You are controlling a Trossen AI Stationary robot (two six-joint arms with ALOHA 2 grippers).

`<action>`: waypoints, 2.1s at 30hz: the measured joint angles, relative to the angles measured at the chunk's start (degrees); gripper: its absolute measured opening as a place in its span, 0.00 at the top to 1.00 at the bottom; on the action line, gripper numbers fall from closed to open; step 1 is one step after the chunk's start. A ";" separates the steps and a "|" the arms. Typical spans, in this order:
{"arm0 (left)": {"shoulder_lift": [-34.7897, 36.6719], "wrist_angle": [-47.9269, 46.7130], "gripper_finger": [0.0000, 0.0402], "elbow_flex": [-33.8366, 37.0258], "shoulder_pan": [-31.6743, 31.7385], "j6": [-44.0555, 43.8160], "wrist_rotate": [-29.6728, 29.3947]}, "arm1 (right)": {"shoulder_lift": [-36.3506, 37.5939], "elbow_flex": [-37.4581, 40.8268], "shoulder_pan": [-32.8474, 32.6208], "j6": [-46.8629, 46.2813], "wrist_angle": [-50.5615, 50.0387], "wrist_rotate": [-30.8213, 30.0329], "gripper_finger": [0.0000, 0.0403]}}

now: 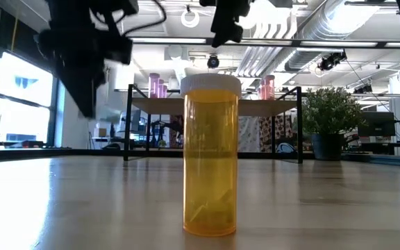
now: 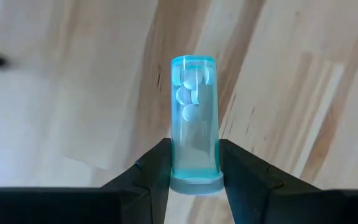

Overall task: Pick and place medicine bottles onto shelf by color
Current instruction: Put the blue pill bottle on the shelf aligned with the blue pill bottles

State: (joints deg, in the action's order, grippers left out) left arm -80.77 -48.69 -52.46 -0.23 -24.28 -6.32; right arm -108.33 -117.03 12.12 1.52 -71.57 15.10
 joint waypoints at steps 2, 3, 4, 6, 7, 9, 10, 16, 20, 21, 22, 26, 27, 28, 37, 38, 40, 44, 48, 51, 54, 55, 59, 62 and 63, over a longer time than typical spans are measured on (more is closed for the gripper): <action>0.00 -3.24 0.71 -3.14 -1.23 3.90 -1.89 | 0.00 0.00 0.00 0.02 0.02 1.23 0.51; 0.02 -4.83 0.71 -4.73 -1.93 5.79 -3.07 | 0.00 0.00 0.00 0.02 0.05 1.91 0.51; 0.02 -6.44 0.71 -6.31 -2.62 7.71 -4.29 | 0.00 0.00 0.00 0.02 0.14 2.47 0.51; 0.04 -8.84 0.71 -9.19 -3.98 11.37 -7.31 | 0.00 0.00 0.00 0.01 0.59 3.90 0.51; 0.04 -9.71 0.71 -10.59 -4.65 13.11 -9.11 | 0.00 0.00 0.00 -0.04 0.93 5.26 0.51; 0.07 -11.05 0.71 -13.00 -5.87 16.43 -12.74 | 0.00 0.00 0.00 -0.73 2.15 8.21 0.51; 0.09 -11.58 0.71 -14.13 -6.42 18.17 -14.55 | 0.00 0.00 0.00 -1.42 2.90 9.73 0.51; 0.09 -11.95 0.71 -19.35 -9.72 30.93 -25.64 | 0.00 0.00 0.01 -6.81 6.29 17.91 0.51; 0.09 -11.85 0.71 -21.87 -11.70 40.19 -32.97 | 0.00 0.00 0.02 -12.70 7.81 22.58 0.51; 0.11 -11.57 0.71 -22.36 -12.15 42.77 -34.61 | 0.00 0.00 0.01 -14.65 8.13 23.99 0.51; 0.11 -11.28 0.71 -22.84 -12.65 45.59 -36.07 | 0.00 0.00 0.01 -16.43 8.63 25.31 0.51; 0.11 -10.46 0.71 -24.53 -14.30 56.33 -40.65 | 0.00 0.00 0.01 -24.32 10.95 28.45 0.51; 0.11 -9.64 0.71 -24.66 -14.67 58.78 -41.33 | 0.00 0.00 0.00 -26.43 11.47 28.81 0.51; 0.11 -8.54 0.71 -24.68 -14.99 61.12 -41.65 | 0.00 0.00 0.00 -28.26 12.10 28.92 0.51; 0.11 4.08 0.71 -24.66 -17.24 78.45 -42.37 | -0.04 0.00 -0.53 -36.56 17.16 27.97 0.51; 0.11 5.49 0.71 -24.66 -17.22 80.20 -42.40 | -0.04 0.00 -0.68 -36.90 17.26 27.57 0.51; 0.11 7.93 0.71 -24.68 -17.20 83.56 -42.59 | -0.04 0.00 -0.95 -37.49 17.31 27.40 0.51; 0.11 10.15 0.71 -24.68 -17.17 89.33 -42.69 | -0.04 0.00 -1.70 -37.75 17.31 27.38 0.51; 0.11 12.34 0.71 -24.68 -17.17 92.24 -42.65 | -0.04 0.00 -2.52 -39.08 17.31 27.26 0.51; 0.11 14.57 0.71 -24.68 -17.17 94.83 -42.99 | -0.04 0.00 -2.92 -39.20 17.55 26.93 0.51; 0.11 16.27 0.71 -24.66 -17.00 97.59 -44.01 | -0.04 0.00 -3.28 -39.38 17.73 26.94 0.51; 0.11 16.47 0.71 -24.68 -16.90 98.27 -44.00 | -0.04 0.00 -3.30 -39.95 17.79 26.94 0.51; 0.11 17.01 0.71 -24.68 -16.60 98.65 -43.98 | -0.04 0.00 -3.43 -40.35 18.11 27.13 0.51; 0.11 17.30 0.71 -24.68 -16.28 99.77 -43.98 | -0.04 0.00 -3.45 -40.74 18.11 27.22 0.51; 0.11 17.47 0.71 -24.68 -16.18 100.11 -43.86 | -0.04 0.00 -3.47 -40.75 18.11 27.32 0.51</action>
State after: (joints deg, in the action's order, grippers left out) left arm -80.66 -31.22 -77.14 -16.42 75.82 -50.19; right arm -108.38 -117.03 8.64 -39.22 -53.45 42.42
